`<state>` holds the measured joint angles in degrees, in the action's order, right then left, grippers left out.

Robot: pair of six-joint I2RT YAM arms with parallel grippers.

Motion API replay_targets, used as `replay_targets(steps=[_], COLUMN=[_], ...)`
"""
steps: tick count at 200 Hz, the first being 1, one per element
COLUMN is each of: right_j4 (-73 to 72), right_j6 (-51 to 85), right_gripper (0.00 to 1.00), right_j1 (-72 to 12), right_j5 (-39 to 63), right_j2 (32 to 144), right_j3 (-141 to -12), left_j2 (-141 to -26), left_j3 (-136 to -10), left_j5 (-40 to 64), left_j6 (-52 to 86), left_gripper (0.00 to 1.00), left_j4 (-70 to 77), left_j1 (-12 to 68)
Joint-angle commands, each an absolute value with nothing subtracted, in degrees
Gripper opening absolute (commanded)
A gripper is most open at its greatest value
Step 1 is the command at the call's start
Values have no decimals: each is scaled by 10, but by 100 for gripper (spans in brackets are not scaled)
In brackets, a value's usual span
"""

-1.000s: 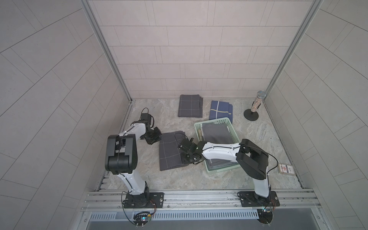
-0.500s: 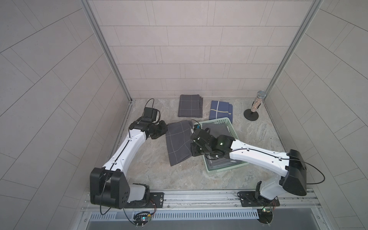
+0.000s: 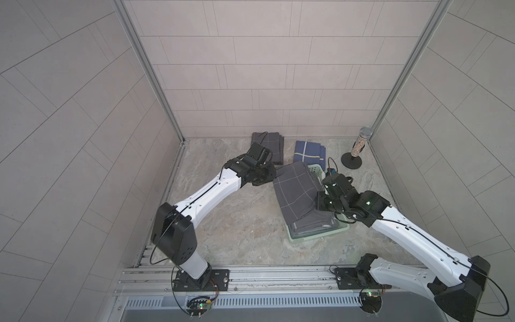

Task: Put the folded pillowcase in the basket
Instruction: Place the pillowcase in the basket.

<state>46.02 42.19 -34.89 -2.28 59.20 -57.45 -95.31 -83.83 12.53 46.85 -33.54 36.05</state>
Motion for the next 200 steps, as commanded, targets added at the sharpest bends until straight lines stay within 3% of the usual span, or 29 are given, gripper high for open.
replay_targets(steps=[1,93,116,128,139,153,162,179,200], right_j4=[502,412,390,385,395,412,427,461,497], right_j6=[388,370,367,368,367,366,366,366,359], right_gripper=[0,0,19,39,46,51,51,51,51], right_j1=[-313,-199,-183,-182,-182,-182,-182,-182,-182], right_j5=[-8,13,24,26,28,33,34,36,45], right_j2=[569,635,641,642,639,620,597,545,495], right_j3=[-554,-395,-362,-361,-360,-365,-374,-398,-439], left_j2=[-999,-1183,-1199,-1197,-1191,-1179,-1168,-1148,-1132], left_j3=[-893,-905,-906,-905,-904,-901,-901,-903,-919], left_j5=[104,113,107,98,95,100,102,119,159], left_j6=[477,488,484,481,479,474,470,458,432], left_gripper=[0,0,0,0,9,37,48,54,55], left_j4=[-323,-292,-303,-308,-311,-308,-306,-293,-289], left_j1=[383,395,392,391,389,388,388,387,386])
